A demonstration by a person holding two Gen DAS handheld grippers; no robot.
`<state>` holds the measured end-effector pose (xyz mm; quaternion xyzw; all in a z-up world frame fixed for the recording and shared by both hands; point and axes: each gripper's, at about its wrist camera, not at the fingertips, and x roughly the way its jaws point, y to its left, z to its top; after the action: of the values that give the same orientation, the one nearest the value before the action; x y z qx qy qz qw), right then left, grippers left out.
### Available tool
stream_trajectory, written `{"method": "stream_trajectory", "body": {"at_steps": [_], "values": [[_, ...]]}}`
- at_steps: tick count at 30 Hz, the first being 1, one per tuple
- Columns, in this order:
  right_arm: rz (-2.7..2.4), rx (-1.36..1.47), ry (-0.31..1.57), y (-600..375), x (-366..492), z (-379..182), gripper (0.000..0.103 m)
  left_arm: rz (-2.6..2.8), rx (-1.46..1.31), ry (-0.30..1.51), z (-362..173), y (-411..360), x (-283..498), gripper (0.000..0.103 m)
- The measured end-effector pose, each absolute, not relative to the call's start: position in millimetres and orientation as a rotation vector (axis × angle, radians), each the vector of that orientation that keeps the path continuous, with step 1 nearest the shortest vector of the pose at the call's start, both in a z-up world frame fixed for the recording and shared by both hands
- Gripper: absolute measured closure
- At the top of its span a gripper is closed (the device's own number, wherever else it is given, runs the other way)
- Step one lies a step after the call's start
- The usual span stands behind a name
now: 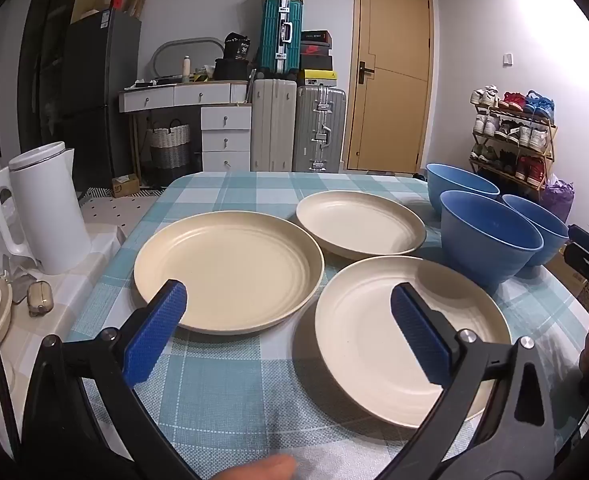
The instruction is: Organize plates and bowls
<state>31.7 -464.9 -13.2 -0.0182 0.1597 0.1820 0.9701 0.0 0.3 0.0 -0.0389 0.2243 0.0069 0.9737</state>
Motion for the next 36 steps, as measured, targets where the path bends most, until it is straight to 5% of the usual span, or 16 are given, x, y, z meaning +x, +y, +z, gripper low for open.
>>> {"method": "stream_trajectory", "body": {"at_steps": [36], "values": [[0.368,-0.032,0.320,-464.9,31.2,-13.0,0.000,0.016,-0.073,0.451,-0.2,0.2,0.3,0.001]]}}
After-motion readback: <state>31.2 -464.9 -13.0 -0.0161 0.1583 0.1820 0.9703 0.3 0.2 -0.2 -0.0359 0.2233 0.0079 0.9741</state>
